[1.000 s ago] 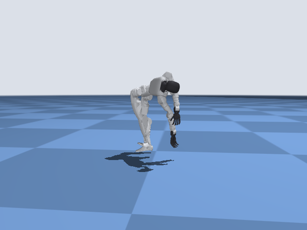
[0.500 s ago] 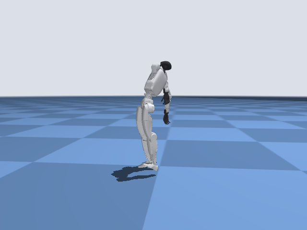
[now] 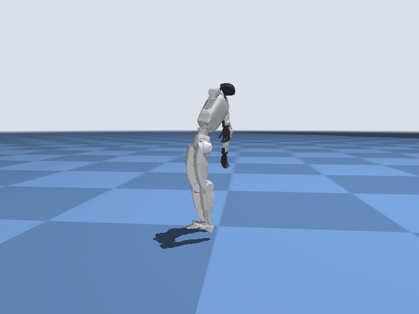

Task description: In place motions

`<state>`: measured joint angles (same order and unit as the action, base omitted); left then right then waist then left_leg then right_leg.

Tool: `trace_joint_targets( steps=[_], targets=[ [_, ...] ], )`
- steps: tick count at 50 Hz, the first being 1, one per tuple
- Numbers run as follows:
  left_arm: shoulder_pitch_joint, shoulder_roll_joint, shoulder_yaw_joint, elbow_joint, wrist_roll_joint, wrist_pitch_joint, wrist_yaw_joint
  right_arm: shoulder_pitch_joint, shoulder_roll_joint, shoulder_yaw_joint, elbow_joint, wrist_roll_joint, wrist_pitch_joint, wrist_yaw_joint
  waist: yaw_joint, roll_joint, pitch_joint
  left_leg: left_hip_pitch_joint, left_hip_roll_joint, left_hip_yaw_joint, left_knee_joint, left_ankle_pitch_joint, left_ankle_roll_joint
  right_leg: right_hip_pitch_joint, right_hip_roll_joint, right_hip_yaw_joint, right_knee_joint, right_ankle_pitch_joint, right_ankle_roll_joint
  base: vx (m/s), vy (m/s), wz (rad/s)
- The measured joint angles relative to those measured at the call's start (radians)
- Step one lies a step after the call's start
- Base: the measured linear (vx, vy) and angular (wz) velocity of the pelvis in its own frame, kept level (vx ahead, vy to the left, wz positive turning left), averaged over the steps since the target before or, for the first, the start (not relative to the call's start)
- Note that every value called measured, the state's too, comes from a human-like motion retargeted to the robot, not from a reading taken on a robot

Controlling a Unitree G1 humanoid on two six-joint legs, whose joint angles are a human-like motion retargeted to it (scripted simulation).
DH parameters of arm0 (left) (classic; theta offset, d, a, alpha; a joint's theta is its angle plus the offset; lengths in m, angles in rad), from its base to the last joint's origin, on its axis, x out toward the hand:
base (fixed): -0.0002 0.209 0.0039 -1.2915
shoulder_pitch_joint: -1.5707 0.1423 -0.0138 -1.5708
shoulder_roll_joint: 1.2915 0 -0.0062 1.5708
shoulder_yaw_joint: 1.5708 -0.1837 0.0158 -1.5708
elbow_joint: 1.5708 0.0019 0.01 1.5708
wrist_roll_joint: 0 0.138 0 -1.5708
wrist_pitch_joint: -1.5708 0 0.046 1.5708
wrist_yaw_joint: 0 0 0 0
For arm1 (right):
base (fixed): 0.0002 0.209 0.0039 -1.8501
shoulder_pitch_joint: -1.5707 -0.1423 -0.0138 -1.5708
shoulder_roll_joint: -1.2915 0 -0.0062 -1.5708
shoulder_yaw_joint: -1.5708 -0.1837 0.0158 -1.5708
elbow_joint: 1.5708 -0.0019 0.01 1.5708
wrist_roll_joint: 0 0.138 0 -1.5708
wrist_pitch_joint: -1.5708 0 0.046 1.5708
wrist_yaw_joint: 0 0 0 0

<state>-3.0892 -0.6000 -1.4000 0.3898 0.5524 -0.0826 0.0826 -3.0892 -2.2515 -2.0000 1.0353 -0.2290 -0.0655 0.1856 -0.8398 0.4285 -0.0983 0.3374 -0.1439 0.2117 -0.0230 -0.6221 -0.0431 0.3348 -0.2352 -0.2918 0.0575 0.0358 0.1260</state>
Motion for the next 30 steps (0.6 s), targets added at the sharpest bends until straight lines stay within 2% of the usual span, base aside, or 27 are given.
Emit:
trace_joint_targets(
  steps=[13,22,25,30],
  targets=[
    [0.0,0.0,0.0,0.028,-0.004,0.006,0.027,0.0,0.0,0.0,0.116,-0.054,0.003,-0.028,-0.029,-0.004,-0.014,-0.016,-0.033,-0.008,-0.007,-0.043,0.046,-0.088,-0.019,0.057,0.071,0.06,-0.012,0.01,0.13,-0.19],
    [0.0,0.0,0.0,0.013,0.017,0.005,0.042,0.0,0.0,0.0,0.196,-0.119,0.002,-0.061,-0.066,-0.009,-0.018,-0.045,-0.021,0.021,-0.023,-0.053,0.075,-0.189,-0.007,0.109,0.125,0.124,-0.018,-0.04,0.02,-0.23],
    [0.0,0.0,0.0,0.008,-0.007,0.002,0.042,0.0,0.0,0.0,0.22,-0.134,0.002,-0.071,-0.073,-0.011,-0.022,-0.055,-0.009,0.04,-0.027,-0.054,0.078,-0.219,0.006,0.116,0.141,0.135,-0.037,-0.05,-0.04,-0.33],
    [0.0,0.0,0.0,-0.01,-0.068,-0.007,0.038,0.0,0.0,0.0,0.255,-0.129,-0.002,-0.079,-0.07,-0.011,-0.03,-0.067,0.018,0.084,-0.031,-0.053,0.074,-0.24,0.028,0.033,0.168,0.111,-0.078,-0.07,-0.07,-0.4]
  ],
)
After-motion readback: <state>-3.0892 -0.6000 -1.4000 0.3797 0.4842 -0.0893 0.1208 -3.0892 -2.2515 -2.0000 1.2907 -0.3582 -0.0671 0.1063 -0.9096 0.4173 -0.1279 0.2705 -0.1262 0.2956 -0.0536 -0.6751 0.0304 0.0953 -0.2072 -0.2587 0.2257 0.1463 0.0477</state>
